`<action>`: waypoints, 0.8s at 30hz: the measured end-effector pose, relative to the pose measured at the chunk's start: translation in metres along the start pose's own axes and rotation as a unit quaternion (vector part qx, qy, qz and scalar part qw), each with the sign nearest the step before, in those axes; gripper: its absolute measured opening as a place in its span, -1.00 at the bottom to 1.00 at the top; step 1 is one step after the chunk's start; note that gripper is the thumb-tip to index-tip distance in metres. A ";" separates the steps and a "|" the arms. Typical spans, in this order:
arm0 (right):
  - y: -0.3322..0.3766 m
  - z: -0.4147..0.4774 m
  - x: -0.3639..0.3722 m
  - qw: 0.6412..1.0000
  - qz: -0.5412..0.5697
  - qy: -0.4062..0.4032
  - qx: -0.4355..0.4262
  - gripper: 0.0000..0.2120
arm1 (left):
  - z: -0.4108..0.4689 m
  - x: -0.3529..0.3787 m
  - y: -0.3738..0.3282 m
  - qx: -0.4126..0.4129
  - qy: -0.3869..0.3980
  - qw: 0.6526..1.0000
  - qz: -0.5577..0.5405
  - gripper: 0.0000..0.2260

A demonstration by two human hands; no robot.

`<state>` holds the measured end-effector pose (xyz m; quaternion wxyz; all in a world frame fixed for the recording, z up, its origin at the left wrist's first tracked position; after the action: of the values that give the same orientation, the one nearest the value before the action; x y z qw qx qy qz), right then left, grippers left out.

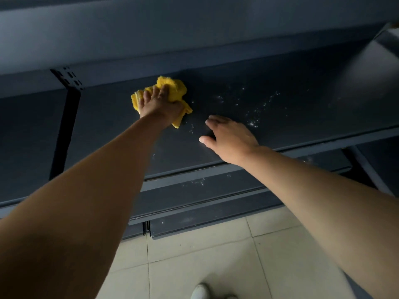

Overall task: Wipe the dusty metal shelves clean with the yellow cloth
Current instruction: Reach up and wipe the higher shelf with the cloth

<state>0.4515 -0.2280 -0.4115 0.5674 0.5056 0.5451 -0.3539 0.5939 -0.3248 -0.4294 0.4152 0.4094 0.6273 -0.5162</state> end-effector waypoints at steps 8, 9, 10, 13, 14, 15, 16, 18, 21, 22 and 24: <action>-0.029 -0.019 -0.024 0.996 -0.040 -0.082 0.008 -0.70 | -0.031 0.024 -0.091 0.137 0.068 0.988 0.003 -0.43; -0.036 -0.023 -0.031 0.994 -0.039 -0.105 0.018 -0.70 | -0.037 0.025 -0.090 0.142 0.070 0.987 0.003 -0.43; -0.042 -0.025 -0.037 0.991 -0.036 -0.124 0.025 -0.71 | -0.044 0.025 -0.088 0.146 0.069 0.987 0.006 -0.43; -0.057 -0.029 -0.043 0.989 -0.021 -0.142 0.035 -0.71 | -0.064 0.026 -0.077 0.147 0.061 0.987 0.013 -0.43; -0.061 -0.030 -0.040 0.991 -0.018 -0.130 0.034 -0.69 | -0.071 0.025 -0.070 0.140 0.058 0.988 0.013 -0.43; -0.066 -0.030 -0.037 0.993 -0.019 -0.113 0.032 -0.65 | -0.076 0.023 -0.063 0.127 0.055 0.990 0.011 -0.42; -0.071 -0.032 -0.033 0.995 -0.019 -0.095 0.031 -0.60 | -0.082 0.020 -0.054 0.109 0.050 0.993 0.006 -0.42; -0.085 -0.038 -0.028 0.997 -0.017 -0.062 0.031 -0.49 | -0.089 0.012 -0.033 0.058 0.027 0.998 -0.009 -0.42; -0.108 -0.048 -0.023 0.999 -0.031 -0.032 0.026 -0.38 | -0.098 0.007 -0.011 -0.016 -0.025 0.999 -0.020 -0.41; -0.115 -0.051 -0.021 0.999 -0.033 -0.021 0.026 -0.35 | -0.101 0.009 -0.010 -0.033 -0.035 0.999 -0.019 -0.41; -0.130 -0.058 -0.018 0.999 -0.032 -0.002 0.030 -0.31 | -0.104 0.016 -0.016 -0.054 -0.036 0.998 -0.019 -0.40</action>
<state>0.3099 -0.2062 -0.4122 0.5416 0.5043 0.5489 -0.3887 0.5639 -0.2225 -0.4267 0.4495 0.3556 0.6463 -0.5039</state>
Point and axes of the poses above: each hand's wrist, its own z-axis towards the middle knuckle, its own x-axis out of the palm, y = z × x, the point moved 10 cm from there along z, towards the middle knuckle, and after that the axes turned 5 degrees about -y, right-handed, at the moved point
